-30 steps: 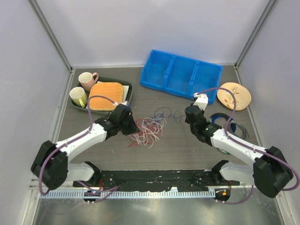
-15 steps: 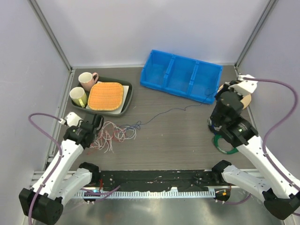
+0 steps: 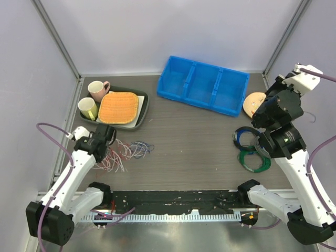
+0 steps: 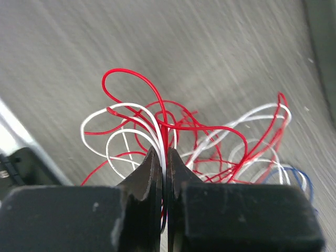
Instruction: Untangle the cables
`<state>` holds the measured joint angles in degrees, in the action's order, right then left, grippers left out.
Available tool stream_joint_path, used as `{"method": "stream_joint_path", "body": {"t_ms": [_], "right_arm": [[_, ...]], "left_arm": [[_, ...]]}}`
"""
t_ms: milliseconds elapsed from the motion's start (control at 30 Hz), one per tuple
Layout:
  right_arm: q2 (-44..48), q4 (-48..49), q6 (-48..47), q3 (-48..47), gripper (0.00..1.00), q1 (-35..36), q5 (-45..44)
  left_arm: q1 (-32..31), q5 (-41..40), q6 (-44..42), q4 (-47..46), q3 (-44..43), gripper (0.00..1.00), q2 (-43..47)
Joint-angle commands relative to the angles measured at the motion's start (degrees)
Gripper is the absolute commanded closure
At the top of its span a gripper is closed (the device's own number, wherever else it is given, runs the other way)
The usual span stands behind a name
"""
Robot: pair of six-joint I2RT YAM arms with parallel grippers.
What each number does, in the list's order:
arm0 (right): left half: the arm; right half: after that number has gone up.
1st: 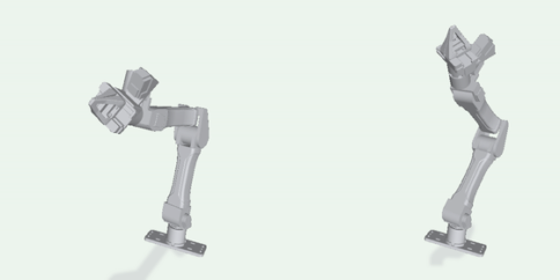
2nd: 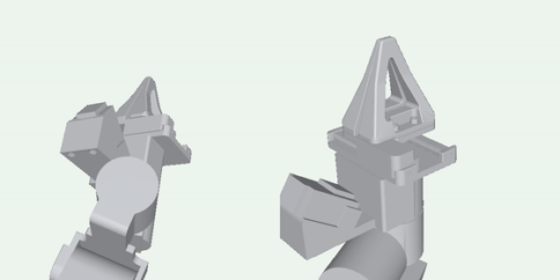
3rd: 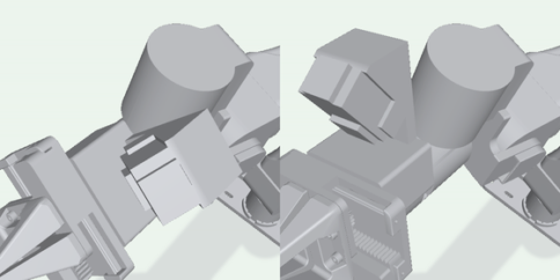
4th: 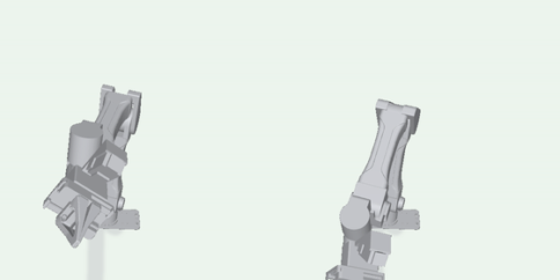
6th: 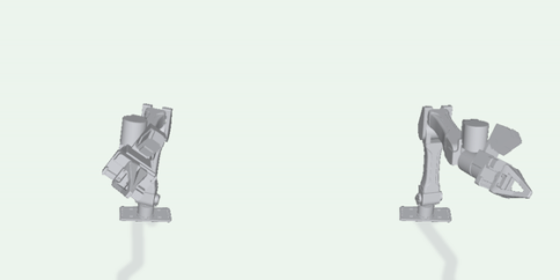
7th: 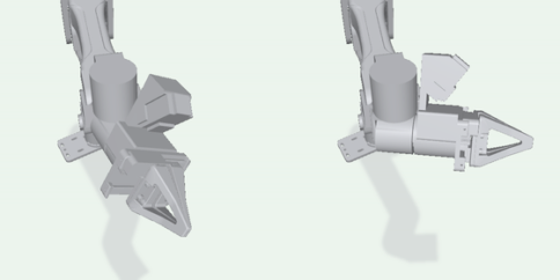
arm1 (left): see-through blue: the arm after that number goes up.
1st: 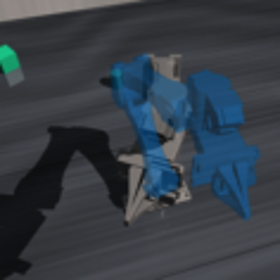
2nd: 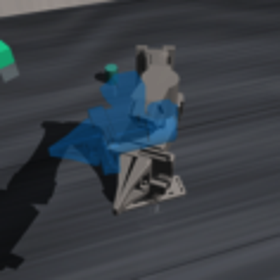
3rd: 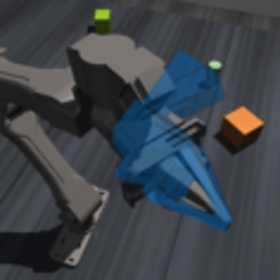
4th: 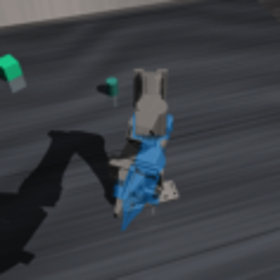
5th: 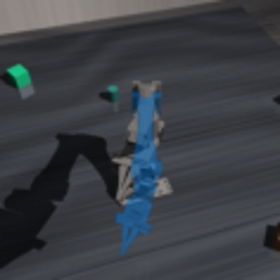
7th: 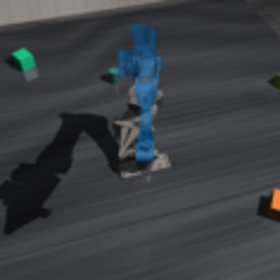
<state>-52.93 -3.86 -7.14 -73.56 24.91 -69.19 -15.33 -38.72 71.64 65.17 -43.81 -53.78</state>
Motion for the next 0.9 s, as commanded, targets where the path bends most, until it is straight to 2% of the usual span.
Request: {"method": "stream_joint_path", "body": {"t_ms": [0,200,467,700,867], "right_arm": [[-2.79,-5.36,3.0,-3.78,0.99,-0.12,17.04],[-9.64,-4.59,3.27,-9.13,0.99,-0.21,23.03],[-18.78,6.31,-1.46,-12.22,0.99,-0.12,24.46],[-25.73,13.52,-7.88,-15.73,0.99,-0.82,19.97],[-31.62,13.79,-8.51,-17.84,0.99,-3.37,21.89]], "left_arm": [[0.22,12.15,-12.37,-16.87,3.28,1.0,2.09],[0.3,25.86,-18.19,-28.41,8.65,1.0,3.51],[0.21,40.63,-22.94,-38.0,11.82,1.0,3.94],[0.22,43.73,-24.09,-41.08,12.87,1.0,4.38],[0.13,45.22,-24.79,-42.22,13.05,1.0,5.26]]}}
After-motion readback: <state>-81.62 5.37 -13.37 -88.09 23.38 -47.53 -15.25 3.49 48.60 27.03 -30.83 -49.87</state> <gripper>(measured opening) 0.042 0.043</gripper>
